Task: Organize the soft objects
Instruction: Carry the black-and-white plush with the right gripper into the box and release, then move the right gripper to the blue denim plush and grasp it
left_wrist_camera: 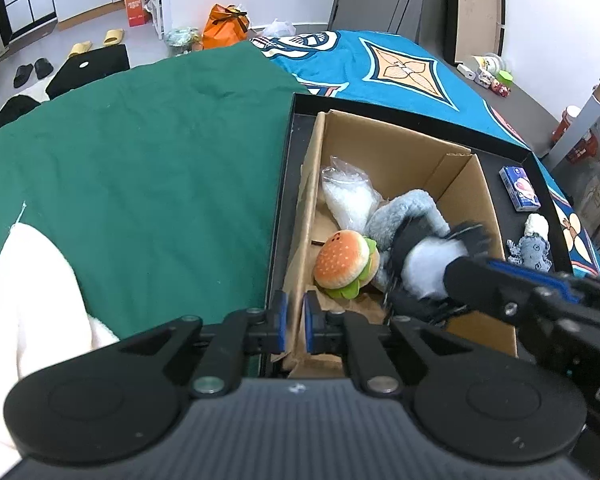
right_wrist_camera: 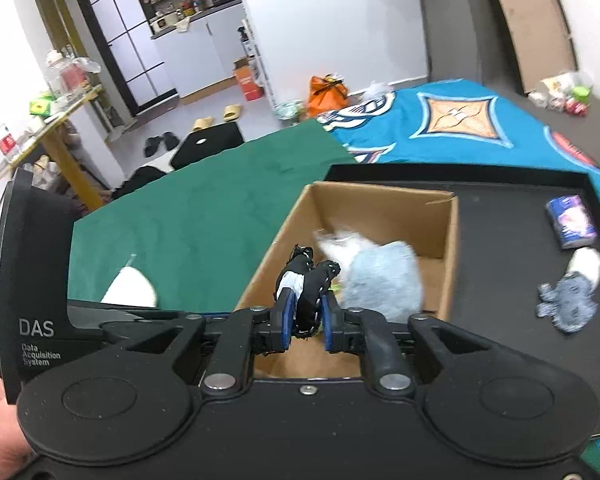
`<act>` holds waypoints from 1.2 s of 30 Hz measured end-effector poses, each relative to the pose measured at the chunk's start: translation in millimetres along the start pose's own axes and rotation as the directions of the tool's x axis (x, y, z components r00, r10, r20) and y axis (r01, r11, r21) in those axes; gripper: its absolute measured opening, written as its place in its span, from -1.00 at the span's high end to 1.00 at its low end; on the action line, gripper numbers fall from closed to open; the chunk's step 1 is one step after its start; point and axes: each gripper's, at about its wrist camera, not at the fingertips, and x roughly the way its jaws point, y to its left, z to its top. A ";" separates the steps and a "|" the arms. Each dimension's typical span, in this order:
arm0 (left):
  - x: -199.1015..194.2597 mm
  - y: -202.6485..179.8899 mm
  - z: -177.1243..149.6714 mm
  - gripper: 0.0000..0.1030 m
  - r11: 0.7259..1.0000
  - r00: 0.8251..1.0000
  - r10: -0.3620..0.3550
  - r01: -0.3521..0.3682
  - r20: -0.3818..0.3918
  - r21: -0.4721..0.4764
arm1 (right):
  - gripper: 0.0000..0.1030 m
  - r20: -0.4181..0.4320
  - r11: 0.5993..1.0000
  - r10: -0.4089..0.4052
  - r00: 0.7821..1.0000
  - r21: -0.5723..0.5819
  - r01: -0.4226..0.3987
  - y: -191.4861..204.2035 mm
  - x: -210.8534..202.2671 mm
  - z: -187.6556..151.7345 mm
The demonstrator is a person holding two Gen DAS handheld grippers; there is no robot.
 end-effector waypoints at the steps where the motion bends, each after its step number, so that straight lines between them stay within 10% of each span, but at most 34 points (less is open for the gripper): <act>1: 0.0 0.7 0.1 0.85 1.000 1.000 -0.005 0.005 -0.003 -0.002 | 0.60 -0.009 1.000 0.012 1.000 0.017 -0.012 -2.1 2.1 0.2; 21: -4.4 -24.6 -3.0 0.75 0.990 0.995 0.095 -0.093 -0.012 0.105 | 0.14 0.012 0.997 -0.076 0.997 0.005 0.076 -70.1 -30.7 -4.7; 29: -12.6 -36.7 -2.8 0.10 0.985 0.992 0.121 -0.123 0.029 0.119 | -0.15 0.041 0.995 -0.103 0.994 0.008 0.102 -100.2 -41.7 -6.2; 36: -14.1 -50.4 -1.7 -0.01 0.971 0.983 0.179 -0.183 0.040 0.151 | -0.41 0.064 0.994 -0.105 0.992 0.028 0.103 -127.1 -46.7 -4.8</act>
